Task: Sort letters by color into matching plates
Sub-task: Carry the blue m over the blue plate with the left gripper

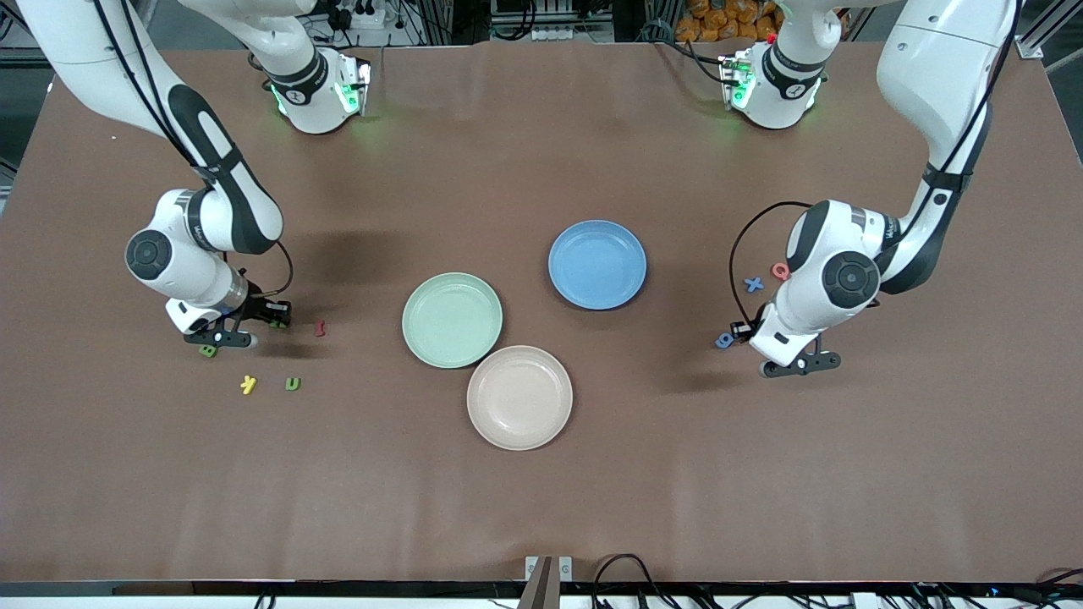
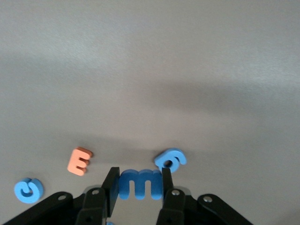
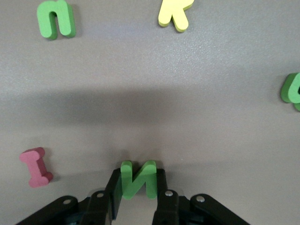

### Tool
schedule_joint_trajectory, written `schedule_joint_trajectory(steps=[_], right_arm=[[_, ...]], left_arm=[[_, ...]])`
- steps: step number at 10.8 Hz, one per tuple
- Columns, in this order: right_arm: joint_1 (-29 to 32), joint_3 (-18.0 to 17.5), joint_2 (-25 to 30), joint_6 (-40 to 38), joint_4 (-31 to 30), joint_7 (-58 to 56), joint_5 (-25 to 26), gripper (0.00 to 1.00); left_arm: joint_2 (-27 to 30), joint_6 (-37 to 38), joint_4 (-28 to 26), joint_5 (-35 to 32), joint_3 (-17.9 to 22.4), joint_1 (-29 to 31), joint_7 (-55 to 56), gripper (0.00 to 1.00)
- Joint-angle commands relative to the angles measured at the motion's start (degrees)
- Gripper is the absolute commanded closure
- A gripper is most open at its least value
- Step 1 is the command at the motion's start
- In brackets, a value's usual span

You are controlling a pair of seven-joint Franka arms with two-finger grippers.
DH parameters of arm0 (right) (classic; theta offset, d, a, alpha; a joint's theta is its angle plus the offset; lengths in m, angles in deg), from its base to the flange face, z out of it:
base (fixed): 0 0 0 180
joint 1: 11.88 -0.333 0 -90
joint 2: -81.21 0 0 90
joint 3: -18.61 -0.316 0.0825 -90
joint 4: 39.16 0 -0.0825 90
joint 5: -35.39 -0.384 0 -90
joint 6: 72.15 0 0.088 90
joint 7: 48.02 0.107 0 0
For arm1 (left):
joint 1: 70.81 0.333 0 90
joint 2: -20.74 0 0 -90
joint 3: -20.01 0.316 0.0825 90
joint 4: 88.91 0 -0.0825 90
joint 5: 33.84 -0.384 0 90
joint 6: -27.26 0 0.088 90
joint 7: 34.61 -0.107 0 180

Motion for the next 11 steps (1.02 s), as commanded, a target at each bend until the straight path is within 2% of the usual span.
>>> schedule_joint_trajectory(steps=[1,6,11], right_arm=[[0.04,-0.28,0.95,0.15,-0.44,-0.80,-1.00,0.73],[0.31,-0.28,1.56,-2.22,0.79,-0.80,-1.00,0.73],[0.39,-0.19,1.56,-2.31,1.23,-0.80,-1.00,0.73]], left_arm=[[1.19,1.16,-0.38,-1.80,-1.89,0.20,4.21,1.00],[1.63,1.16,-0.38,-1.71,-1.98,-2.53,8.00,1.00],[1.98,1.33,-0.20,-1.62,-2.68,-2.71,8.35,1.00]])
